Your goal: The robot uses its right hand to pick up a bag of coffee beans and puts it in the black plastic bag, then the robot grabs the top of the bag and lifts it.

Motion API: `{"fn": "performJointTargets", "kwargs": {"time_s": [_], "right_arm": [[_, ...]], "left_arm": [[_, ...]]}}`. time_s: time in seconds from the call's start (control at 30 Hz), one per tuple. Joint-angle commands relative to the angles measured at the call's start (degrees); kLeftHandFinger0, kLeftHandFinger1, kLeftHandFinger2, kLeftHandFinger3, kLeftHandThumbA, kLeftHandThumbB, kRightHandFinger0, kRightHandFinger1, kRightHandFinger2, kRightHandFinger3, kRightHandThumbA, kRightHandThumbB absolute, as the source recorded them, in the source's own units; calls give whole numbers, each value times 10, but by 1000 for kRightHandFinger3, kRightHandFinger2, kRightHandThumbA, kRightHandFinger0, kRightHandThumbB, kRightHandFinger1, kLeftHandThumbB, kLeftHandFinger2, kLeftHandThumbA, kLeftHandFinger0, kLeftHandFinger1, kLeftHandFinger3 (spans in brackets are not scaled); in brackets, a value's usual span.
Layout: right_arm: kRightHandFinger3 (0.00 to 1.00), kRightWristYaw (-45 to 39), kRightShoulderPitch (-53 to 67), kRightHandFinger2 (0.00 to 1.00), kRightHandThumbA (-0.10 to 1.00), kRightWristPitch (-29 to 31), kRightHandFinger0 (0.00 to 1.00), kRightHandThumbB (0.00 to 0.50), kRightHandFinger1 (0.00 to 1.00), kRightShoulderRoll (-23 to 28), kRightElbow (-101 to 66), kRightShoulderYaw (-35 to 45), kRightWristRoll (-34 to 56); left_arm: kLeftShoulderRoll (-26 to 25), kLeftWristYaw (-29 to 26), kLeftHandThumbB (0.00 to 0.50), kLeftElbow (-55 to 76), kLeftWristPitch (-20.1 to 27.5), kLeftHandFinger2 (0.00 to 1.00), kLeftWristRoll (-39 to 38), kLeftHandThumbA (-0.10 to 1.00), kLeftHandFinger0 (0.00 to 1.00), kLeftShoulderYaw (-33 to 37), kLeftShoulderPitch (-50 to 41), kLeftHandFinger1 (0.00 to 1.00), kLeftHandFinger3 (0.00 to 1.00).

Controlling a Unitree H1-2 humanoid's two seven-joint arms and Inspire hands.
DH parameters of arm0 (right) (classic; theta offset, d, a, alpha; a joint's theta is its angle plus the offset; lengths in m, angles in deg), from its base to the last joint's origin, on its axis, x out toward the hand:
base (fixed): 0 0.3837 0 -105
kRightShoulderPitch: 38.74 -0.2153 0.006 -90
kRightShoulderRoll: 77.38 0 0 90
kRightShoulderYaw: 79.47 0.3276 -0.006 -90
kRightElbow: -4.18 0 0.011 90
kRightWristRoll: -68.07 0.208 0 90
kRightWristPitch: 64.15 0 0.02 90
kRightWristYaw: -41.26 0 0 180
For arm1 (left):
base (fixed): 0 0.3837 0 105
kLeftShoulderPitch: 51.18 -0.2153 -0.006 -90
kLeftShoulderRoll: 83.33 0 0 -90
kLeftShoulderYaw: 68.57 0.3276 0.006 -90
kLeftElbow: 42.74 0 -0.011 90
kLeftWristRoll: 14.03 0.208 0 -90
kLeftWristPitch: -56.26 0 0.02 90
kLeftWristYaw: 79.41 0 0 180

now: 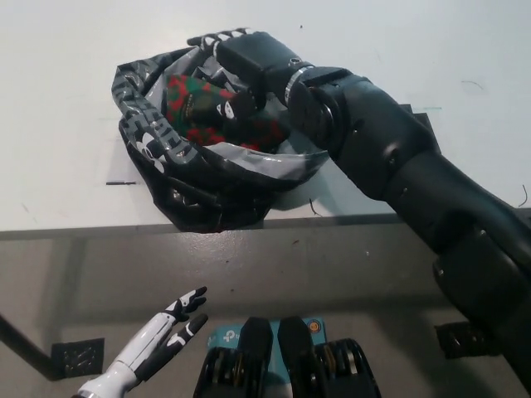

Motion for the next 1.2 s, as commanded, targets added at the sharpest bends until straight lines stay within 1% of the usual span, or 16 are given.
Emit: {"fn": "performJointTargets", "kwargs": {"time_s": [0.0, 0.03, 0.07, 0.27, 0.33, 0.37, 0.4, 0.43, 0.57, 0.77, 0.83, 0.93, 0.97, 1.03, 1.13, 1.17], "right_arm": [[1000, 61, -25, 1000, 835, 31, 1000, 500, 1000, 12, -17, -1, -47], [1000, 65, -27, 1000, 904, 30, 1000, 498, 1000, 13, -17, 0, -50], [1000, 69, -30, 1000, 1000, 27, 1000, 478, 1000, 14, -20, 5, -51], [1000, 73, -45, 1000, 1000, 15, 1000, 440, 1000, 28, -32, 75, -5], [1000, 64, -47, 1000, 1000, 11, 1000, 420, 1000, 33, -34, 99, 3], [1000, 62, -48, 1000, 1000, 9, 1000, 395, 1000, 36, -34, 107, 6], [1000, 61, -48, 1000, 1000, 8, 1000, 395, 1000, 38, -33, 113, 7], [1000, 61, -47, 1000, 1000, -6, 1000, 421, 1000, 47, -35, 126, 8], [1000, 67, -39, 1000, 1000, -12, 1000, 400, 1000, 57, -25, 155, 13], [1000, 83, -22, 1000, 995, -2, 1000, 402, 1000, 70, 7, 189, 23], [1000, 76, -12, 1000, 1000, -17, 1000, 396, 1000, 71, 0, 193, 20], [1000, 66, 2, 1000, 1000, -25, 1000, 396, 1000, 72, -4, 194, 17], [1000, 57, 7, 1000, 1000, -33, 1000, 420, 1000, 72, -5, 195, 18], [1000, 52, 12, 1000, 1000, -35, 1000, 429, 1000, 69, 1, 198, 22], [1000, 52, 20, 1000, 1000, -28, 1000, 421, 1000, 64, 11, 204, 28], [1000, 35, 26, 1000, 1000, -32, 1000, 388, 1000, 61, 8, 213, 41]], "left_arm": [[-18, 11, 184, 24, -15, 1000, 6, 1000, 1000, 1, 10, 1000, 1000], [-18, 10, 184, 23, -13, 1000, 5, 1000, 1000, 1, 11, 1000, 1000], [-18, 10, 184, 20, -9, 1000, 3, 1000, 1000, 0, 11, 1000, 1000], [-19, 10, 177, 16, -4, 1000, 3, 1000, 1000, 3, 10, 1000, 1000], [-20, 10, 174, 16, -2, 1000, 3, 1000, 1000, 3, 9, 1000, 1000], [-19, 9, 174, 15, -2, 1000, 3, 1000, 1000, 4, 8, 1000, 1000], [-19, 9, 174, 14, -1, 1000, 3, 1000, 1000, 4, 8, 1000, 1000], [-19, 8, 178, 14, -2, 1000, 3, 1000, 1000, 4, 9, 1000, 1000], [-19, 8, 174, 14, -1, 1000, 1, 1000, 1000, 4, 8, 1000, 1000], [-19, 8, 183, 16, -10, 1000, 2, 1000, 1000, 4, 8, 1000, 1000], [-21, 5, 173, 14, -3, 1000, 10, 1000, 1000, 7, 8, 1000, 1000], [-20, 3, 184, 12, 0, 1000, 12, 1000, 1000, 9, 7, 1000, 1000], [-20, 3, 185, 10, 3, 1000, 11, 1000, 1000, 9, 7, 1000, 1000], [-19, 3, 191, 7, 6, 1000, 9, 1000, 1000, 9, 8, 1000, 1000], [-20, 8, 186, 10, 1, 1000, 5, 1000, 1000, 9, 7, 1000, 1000], [-20, 7, 186, 11, 0, 1000, 4, 1000, 1000, 8, 6, 1000, 1000]]}}
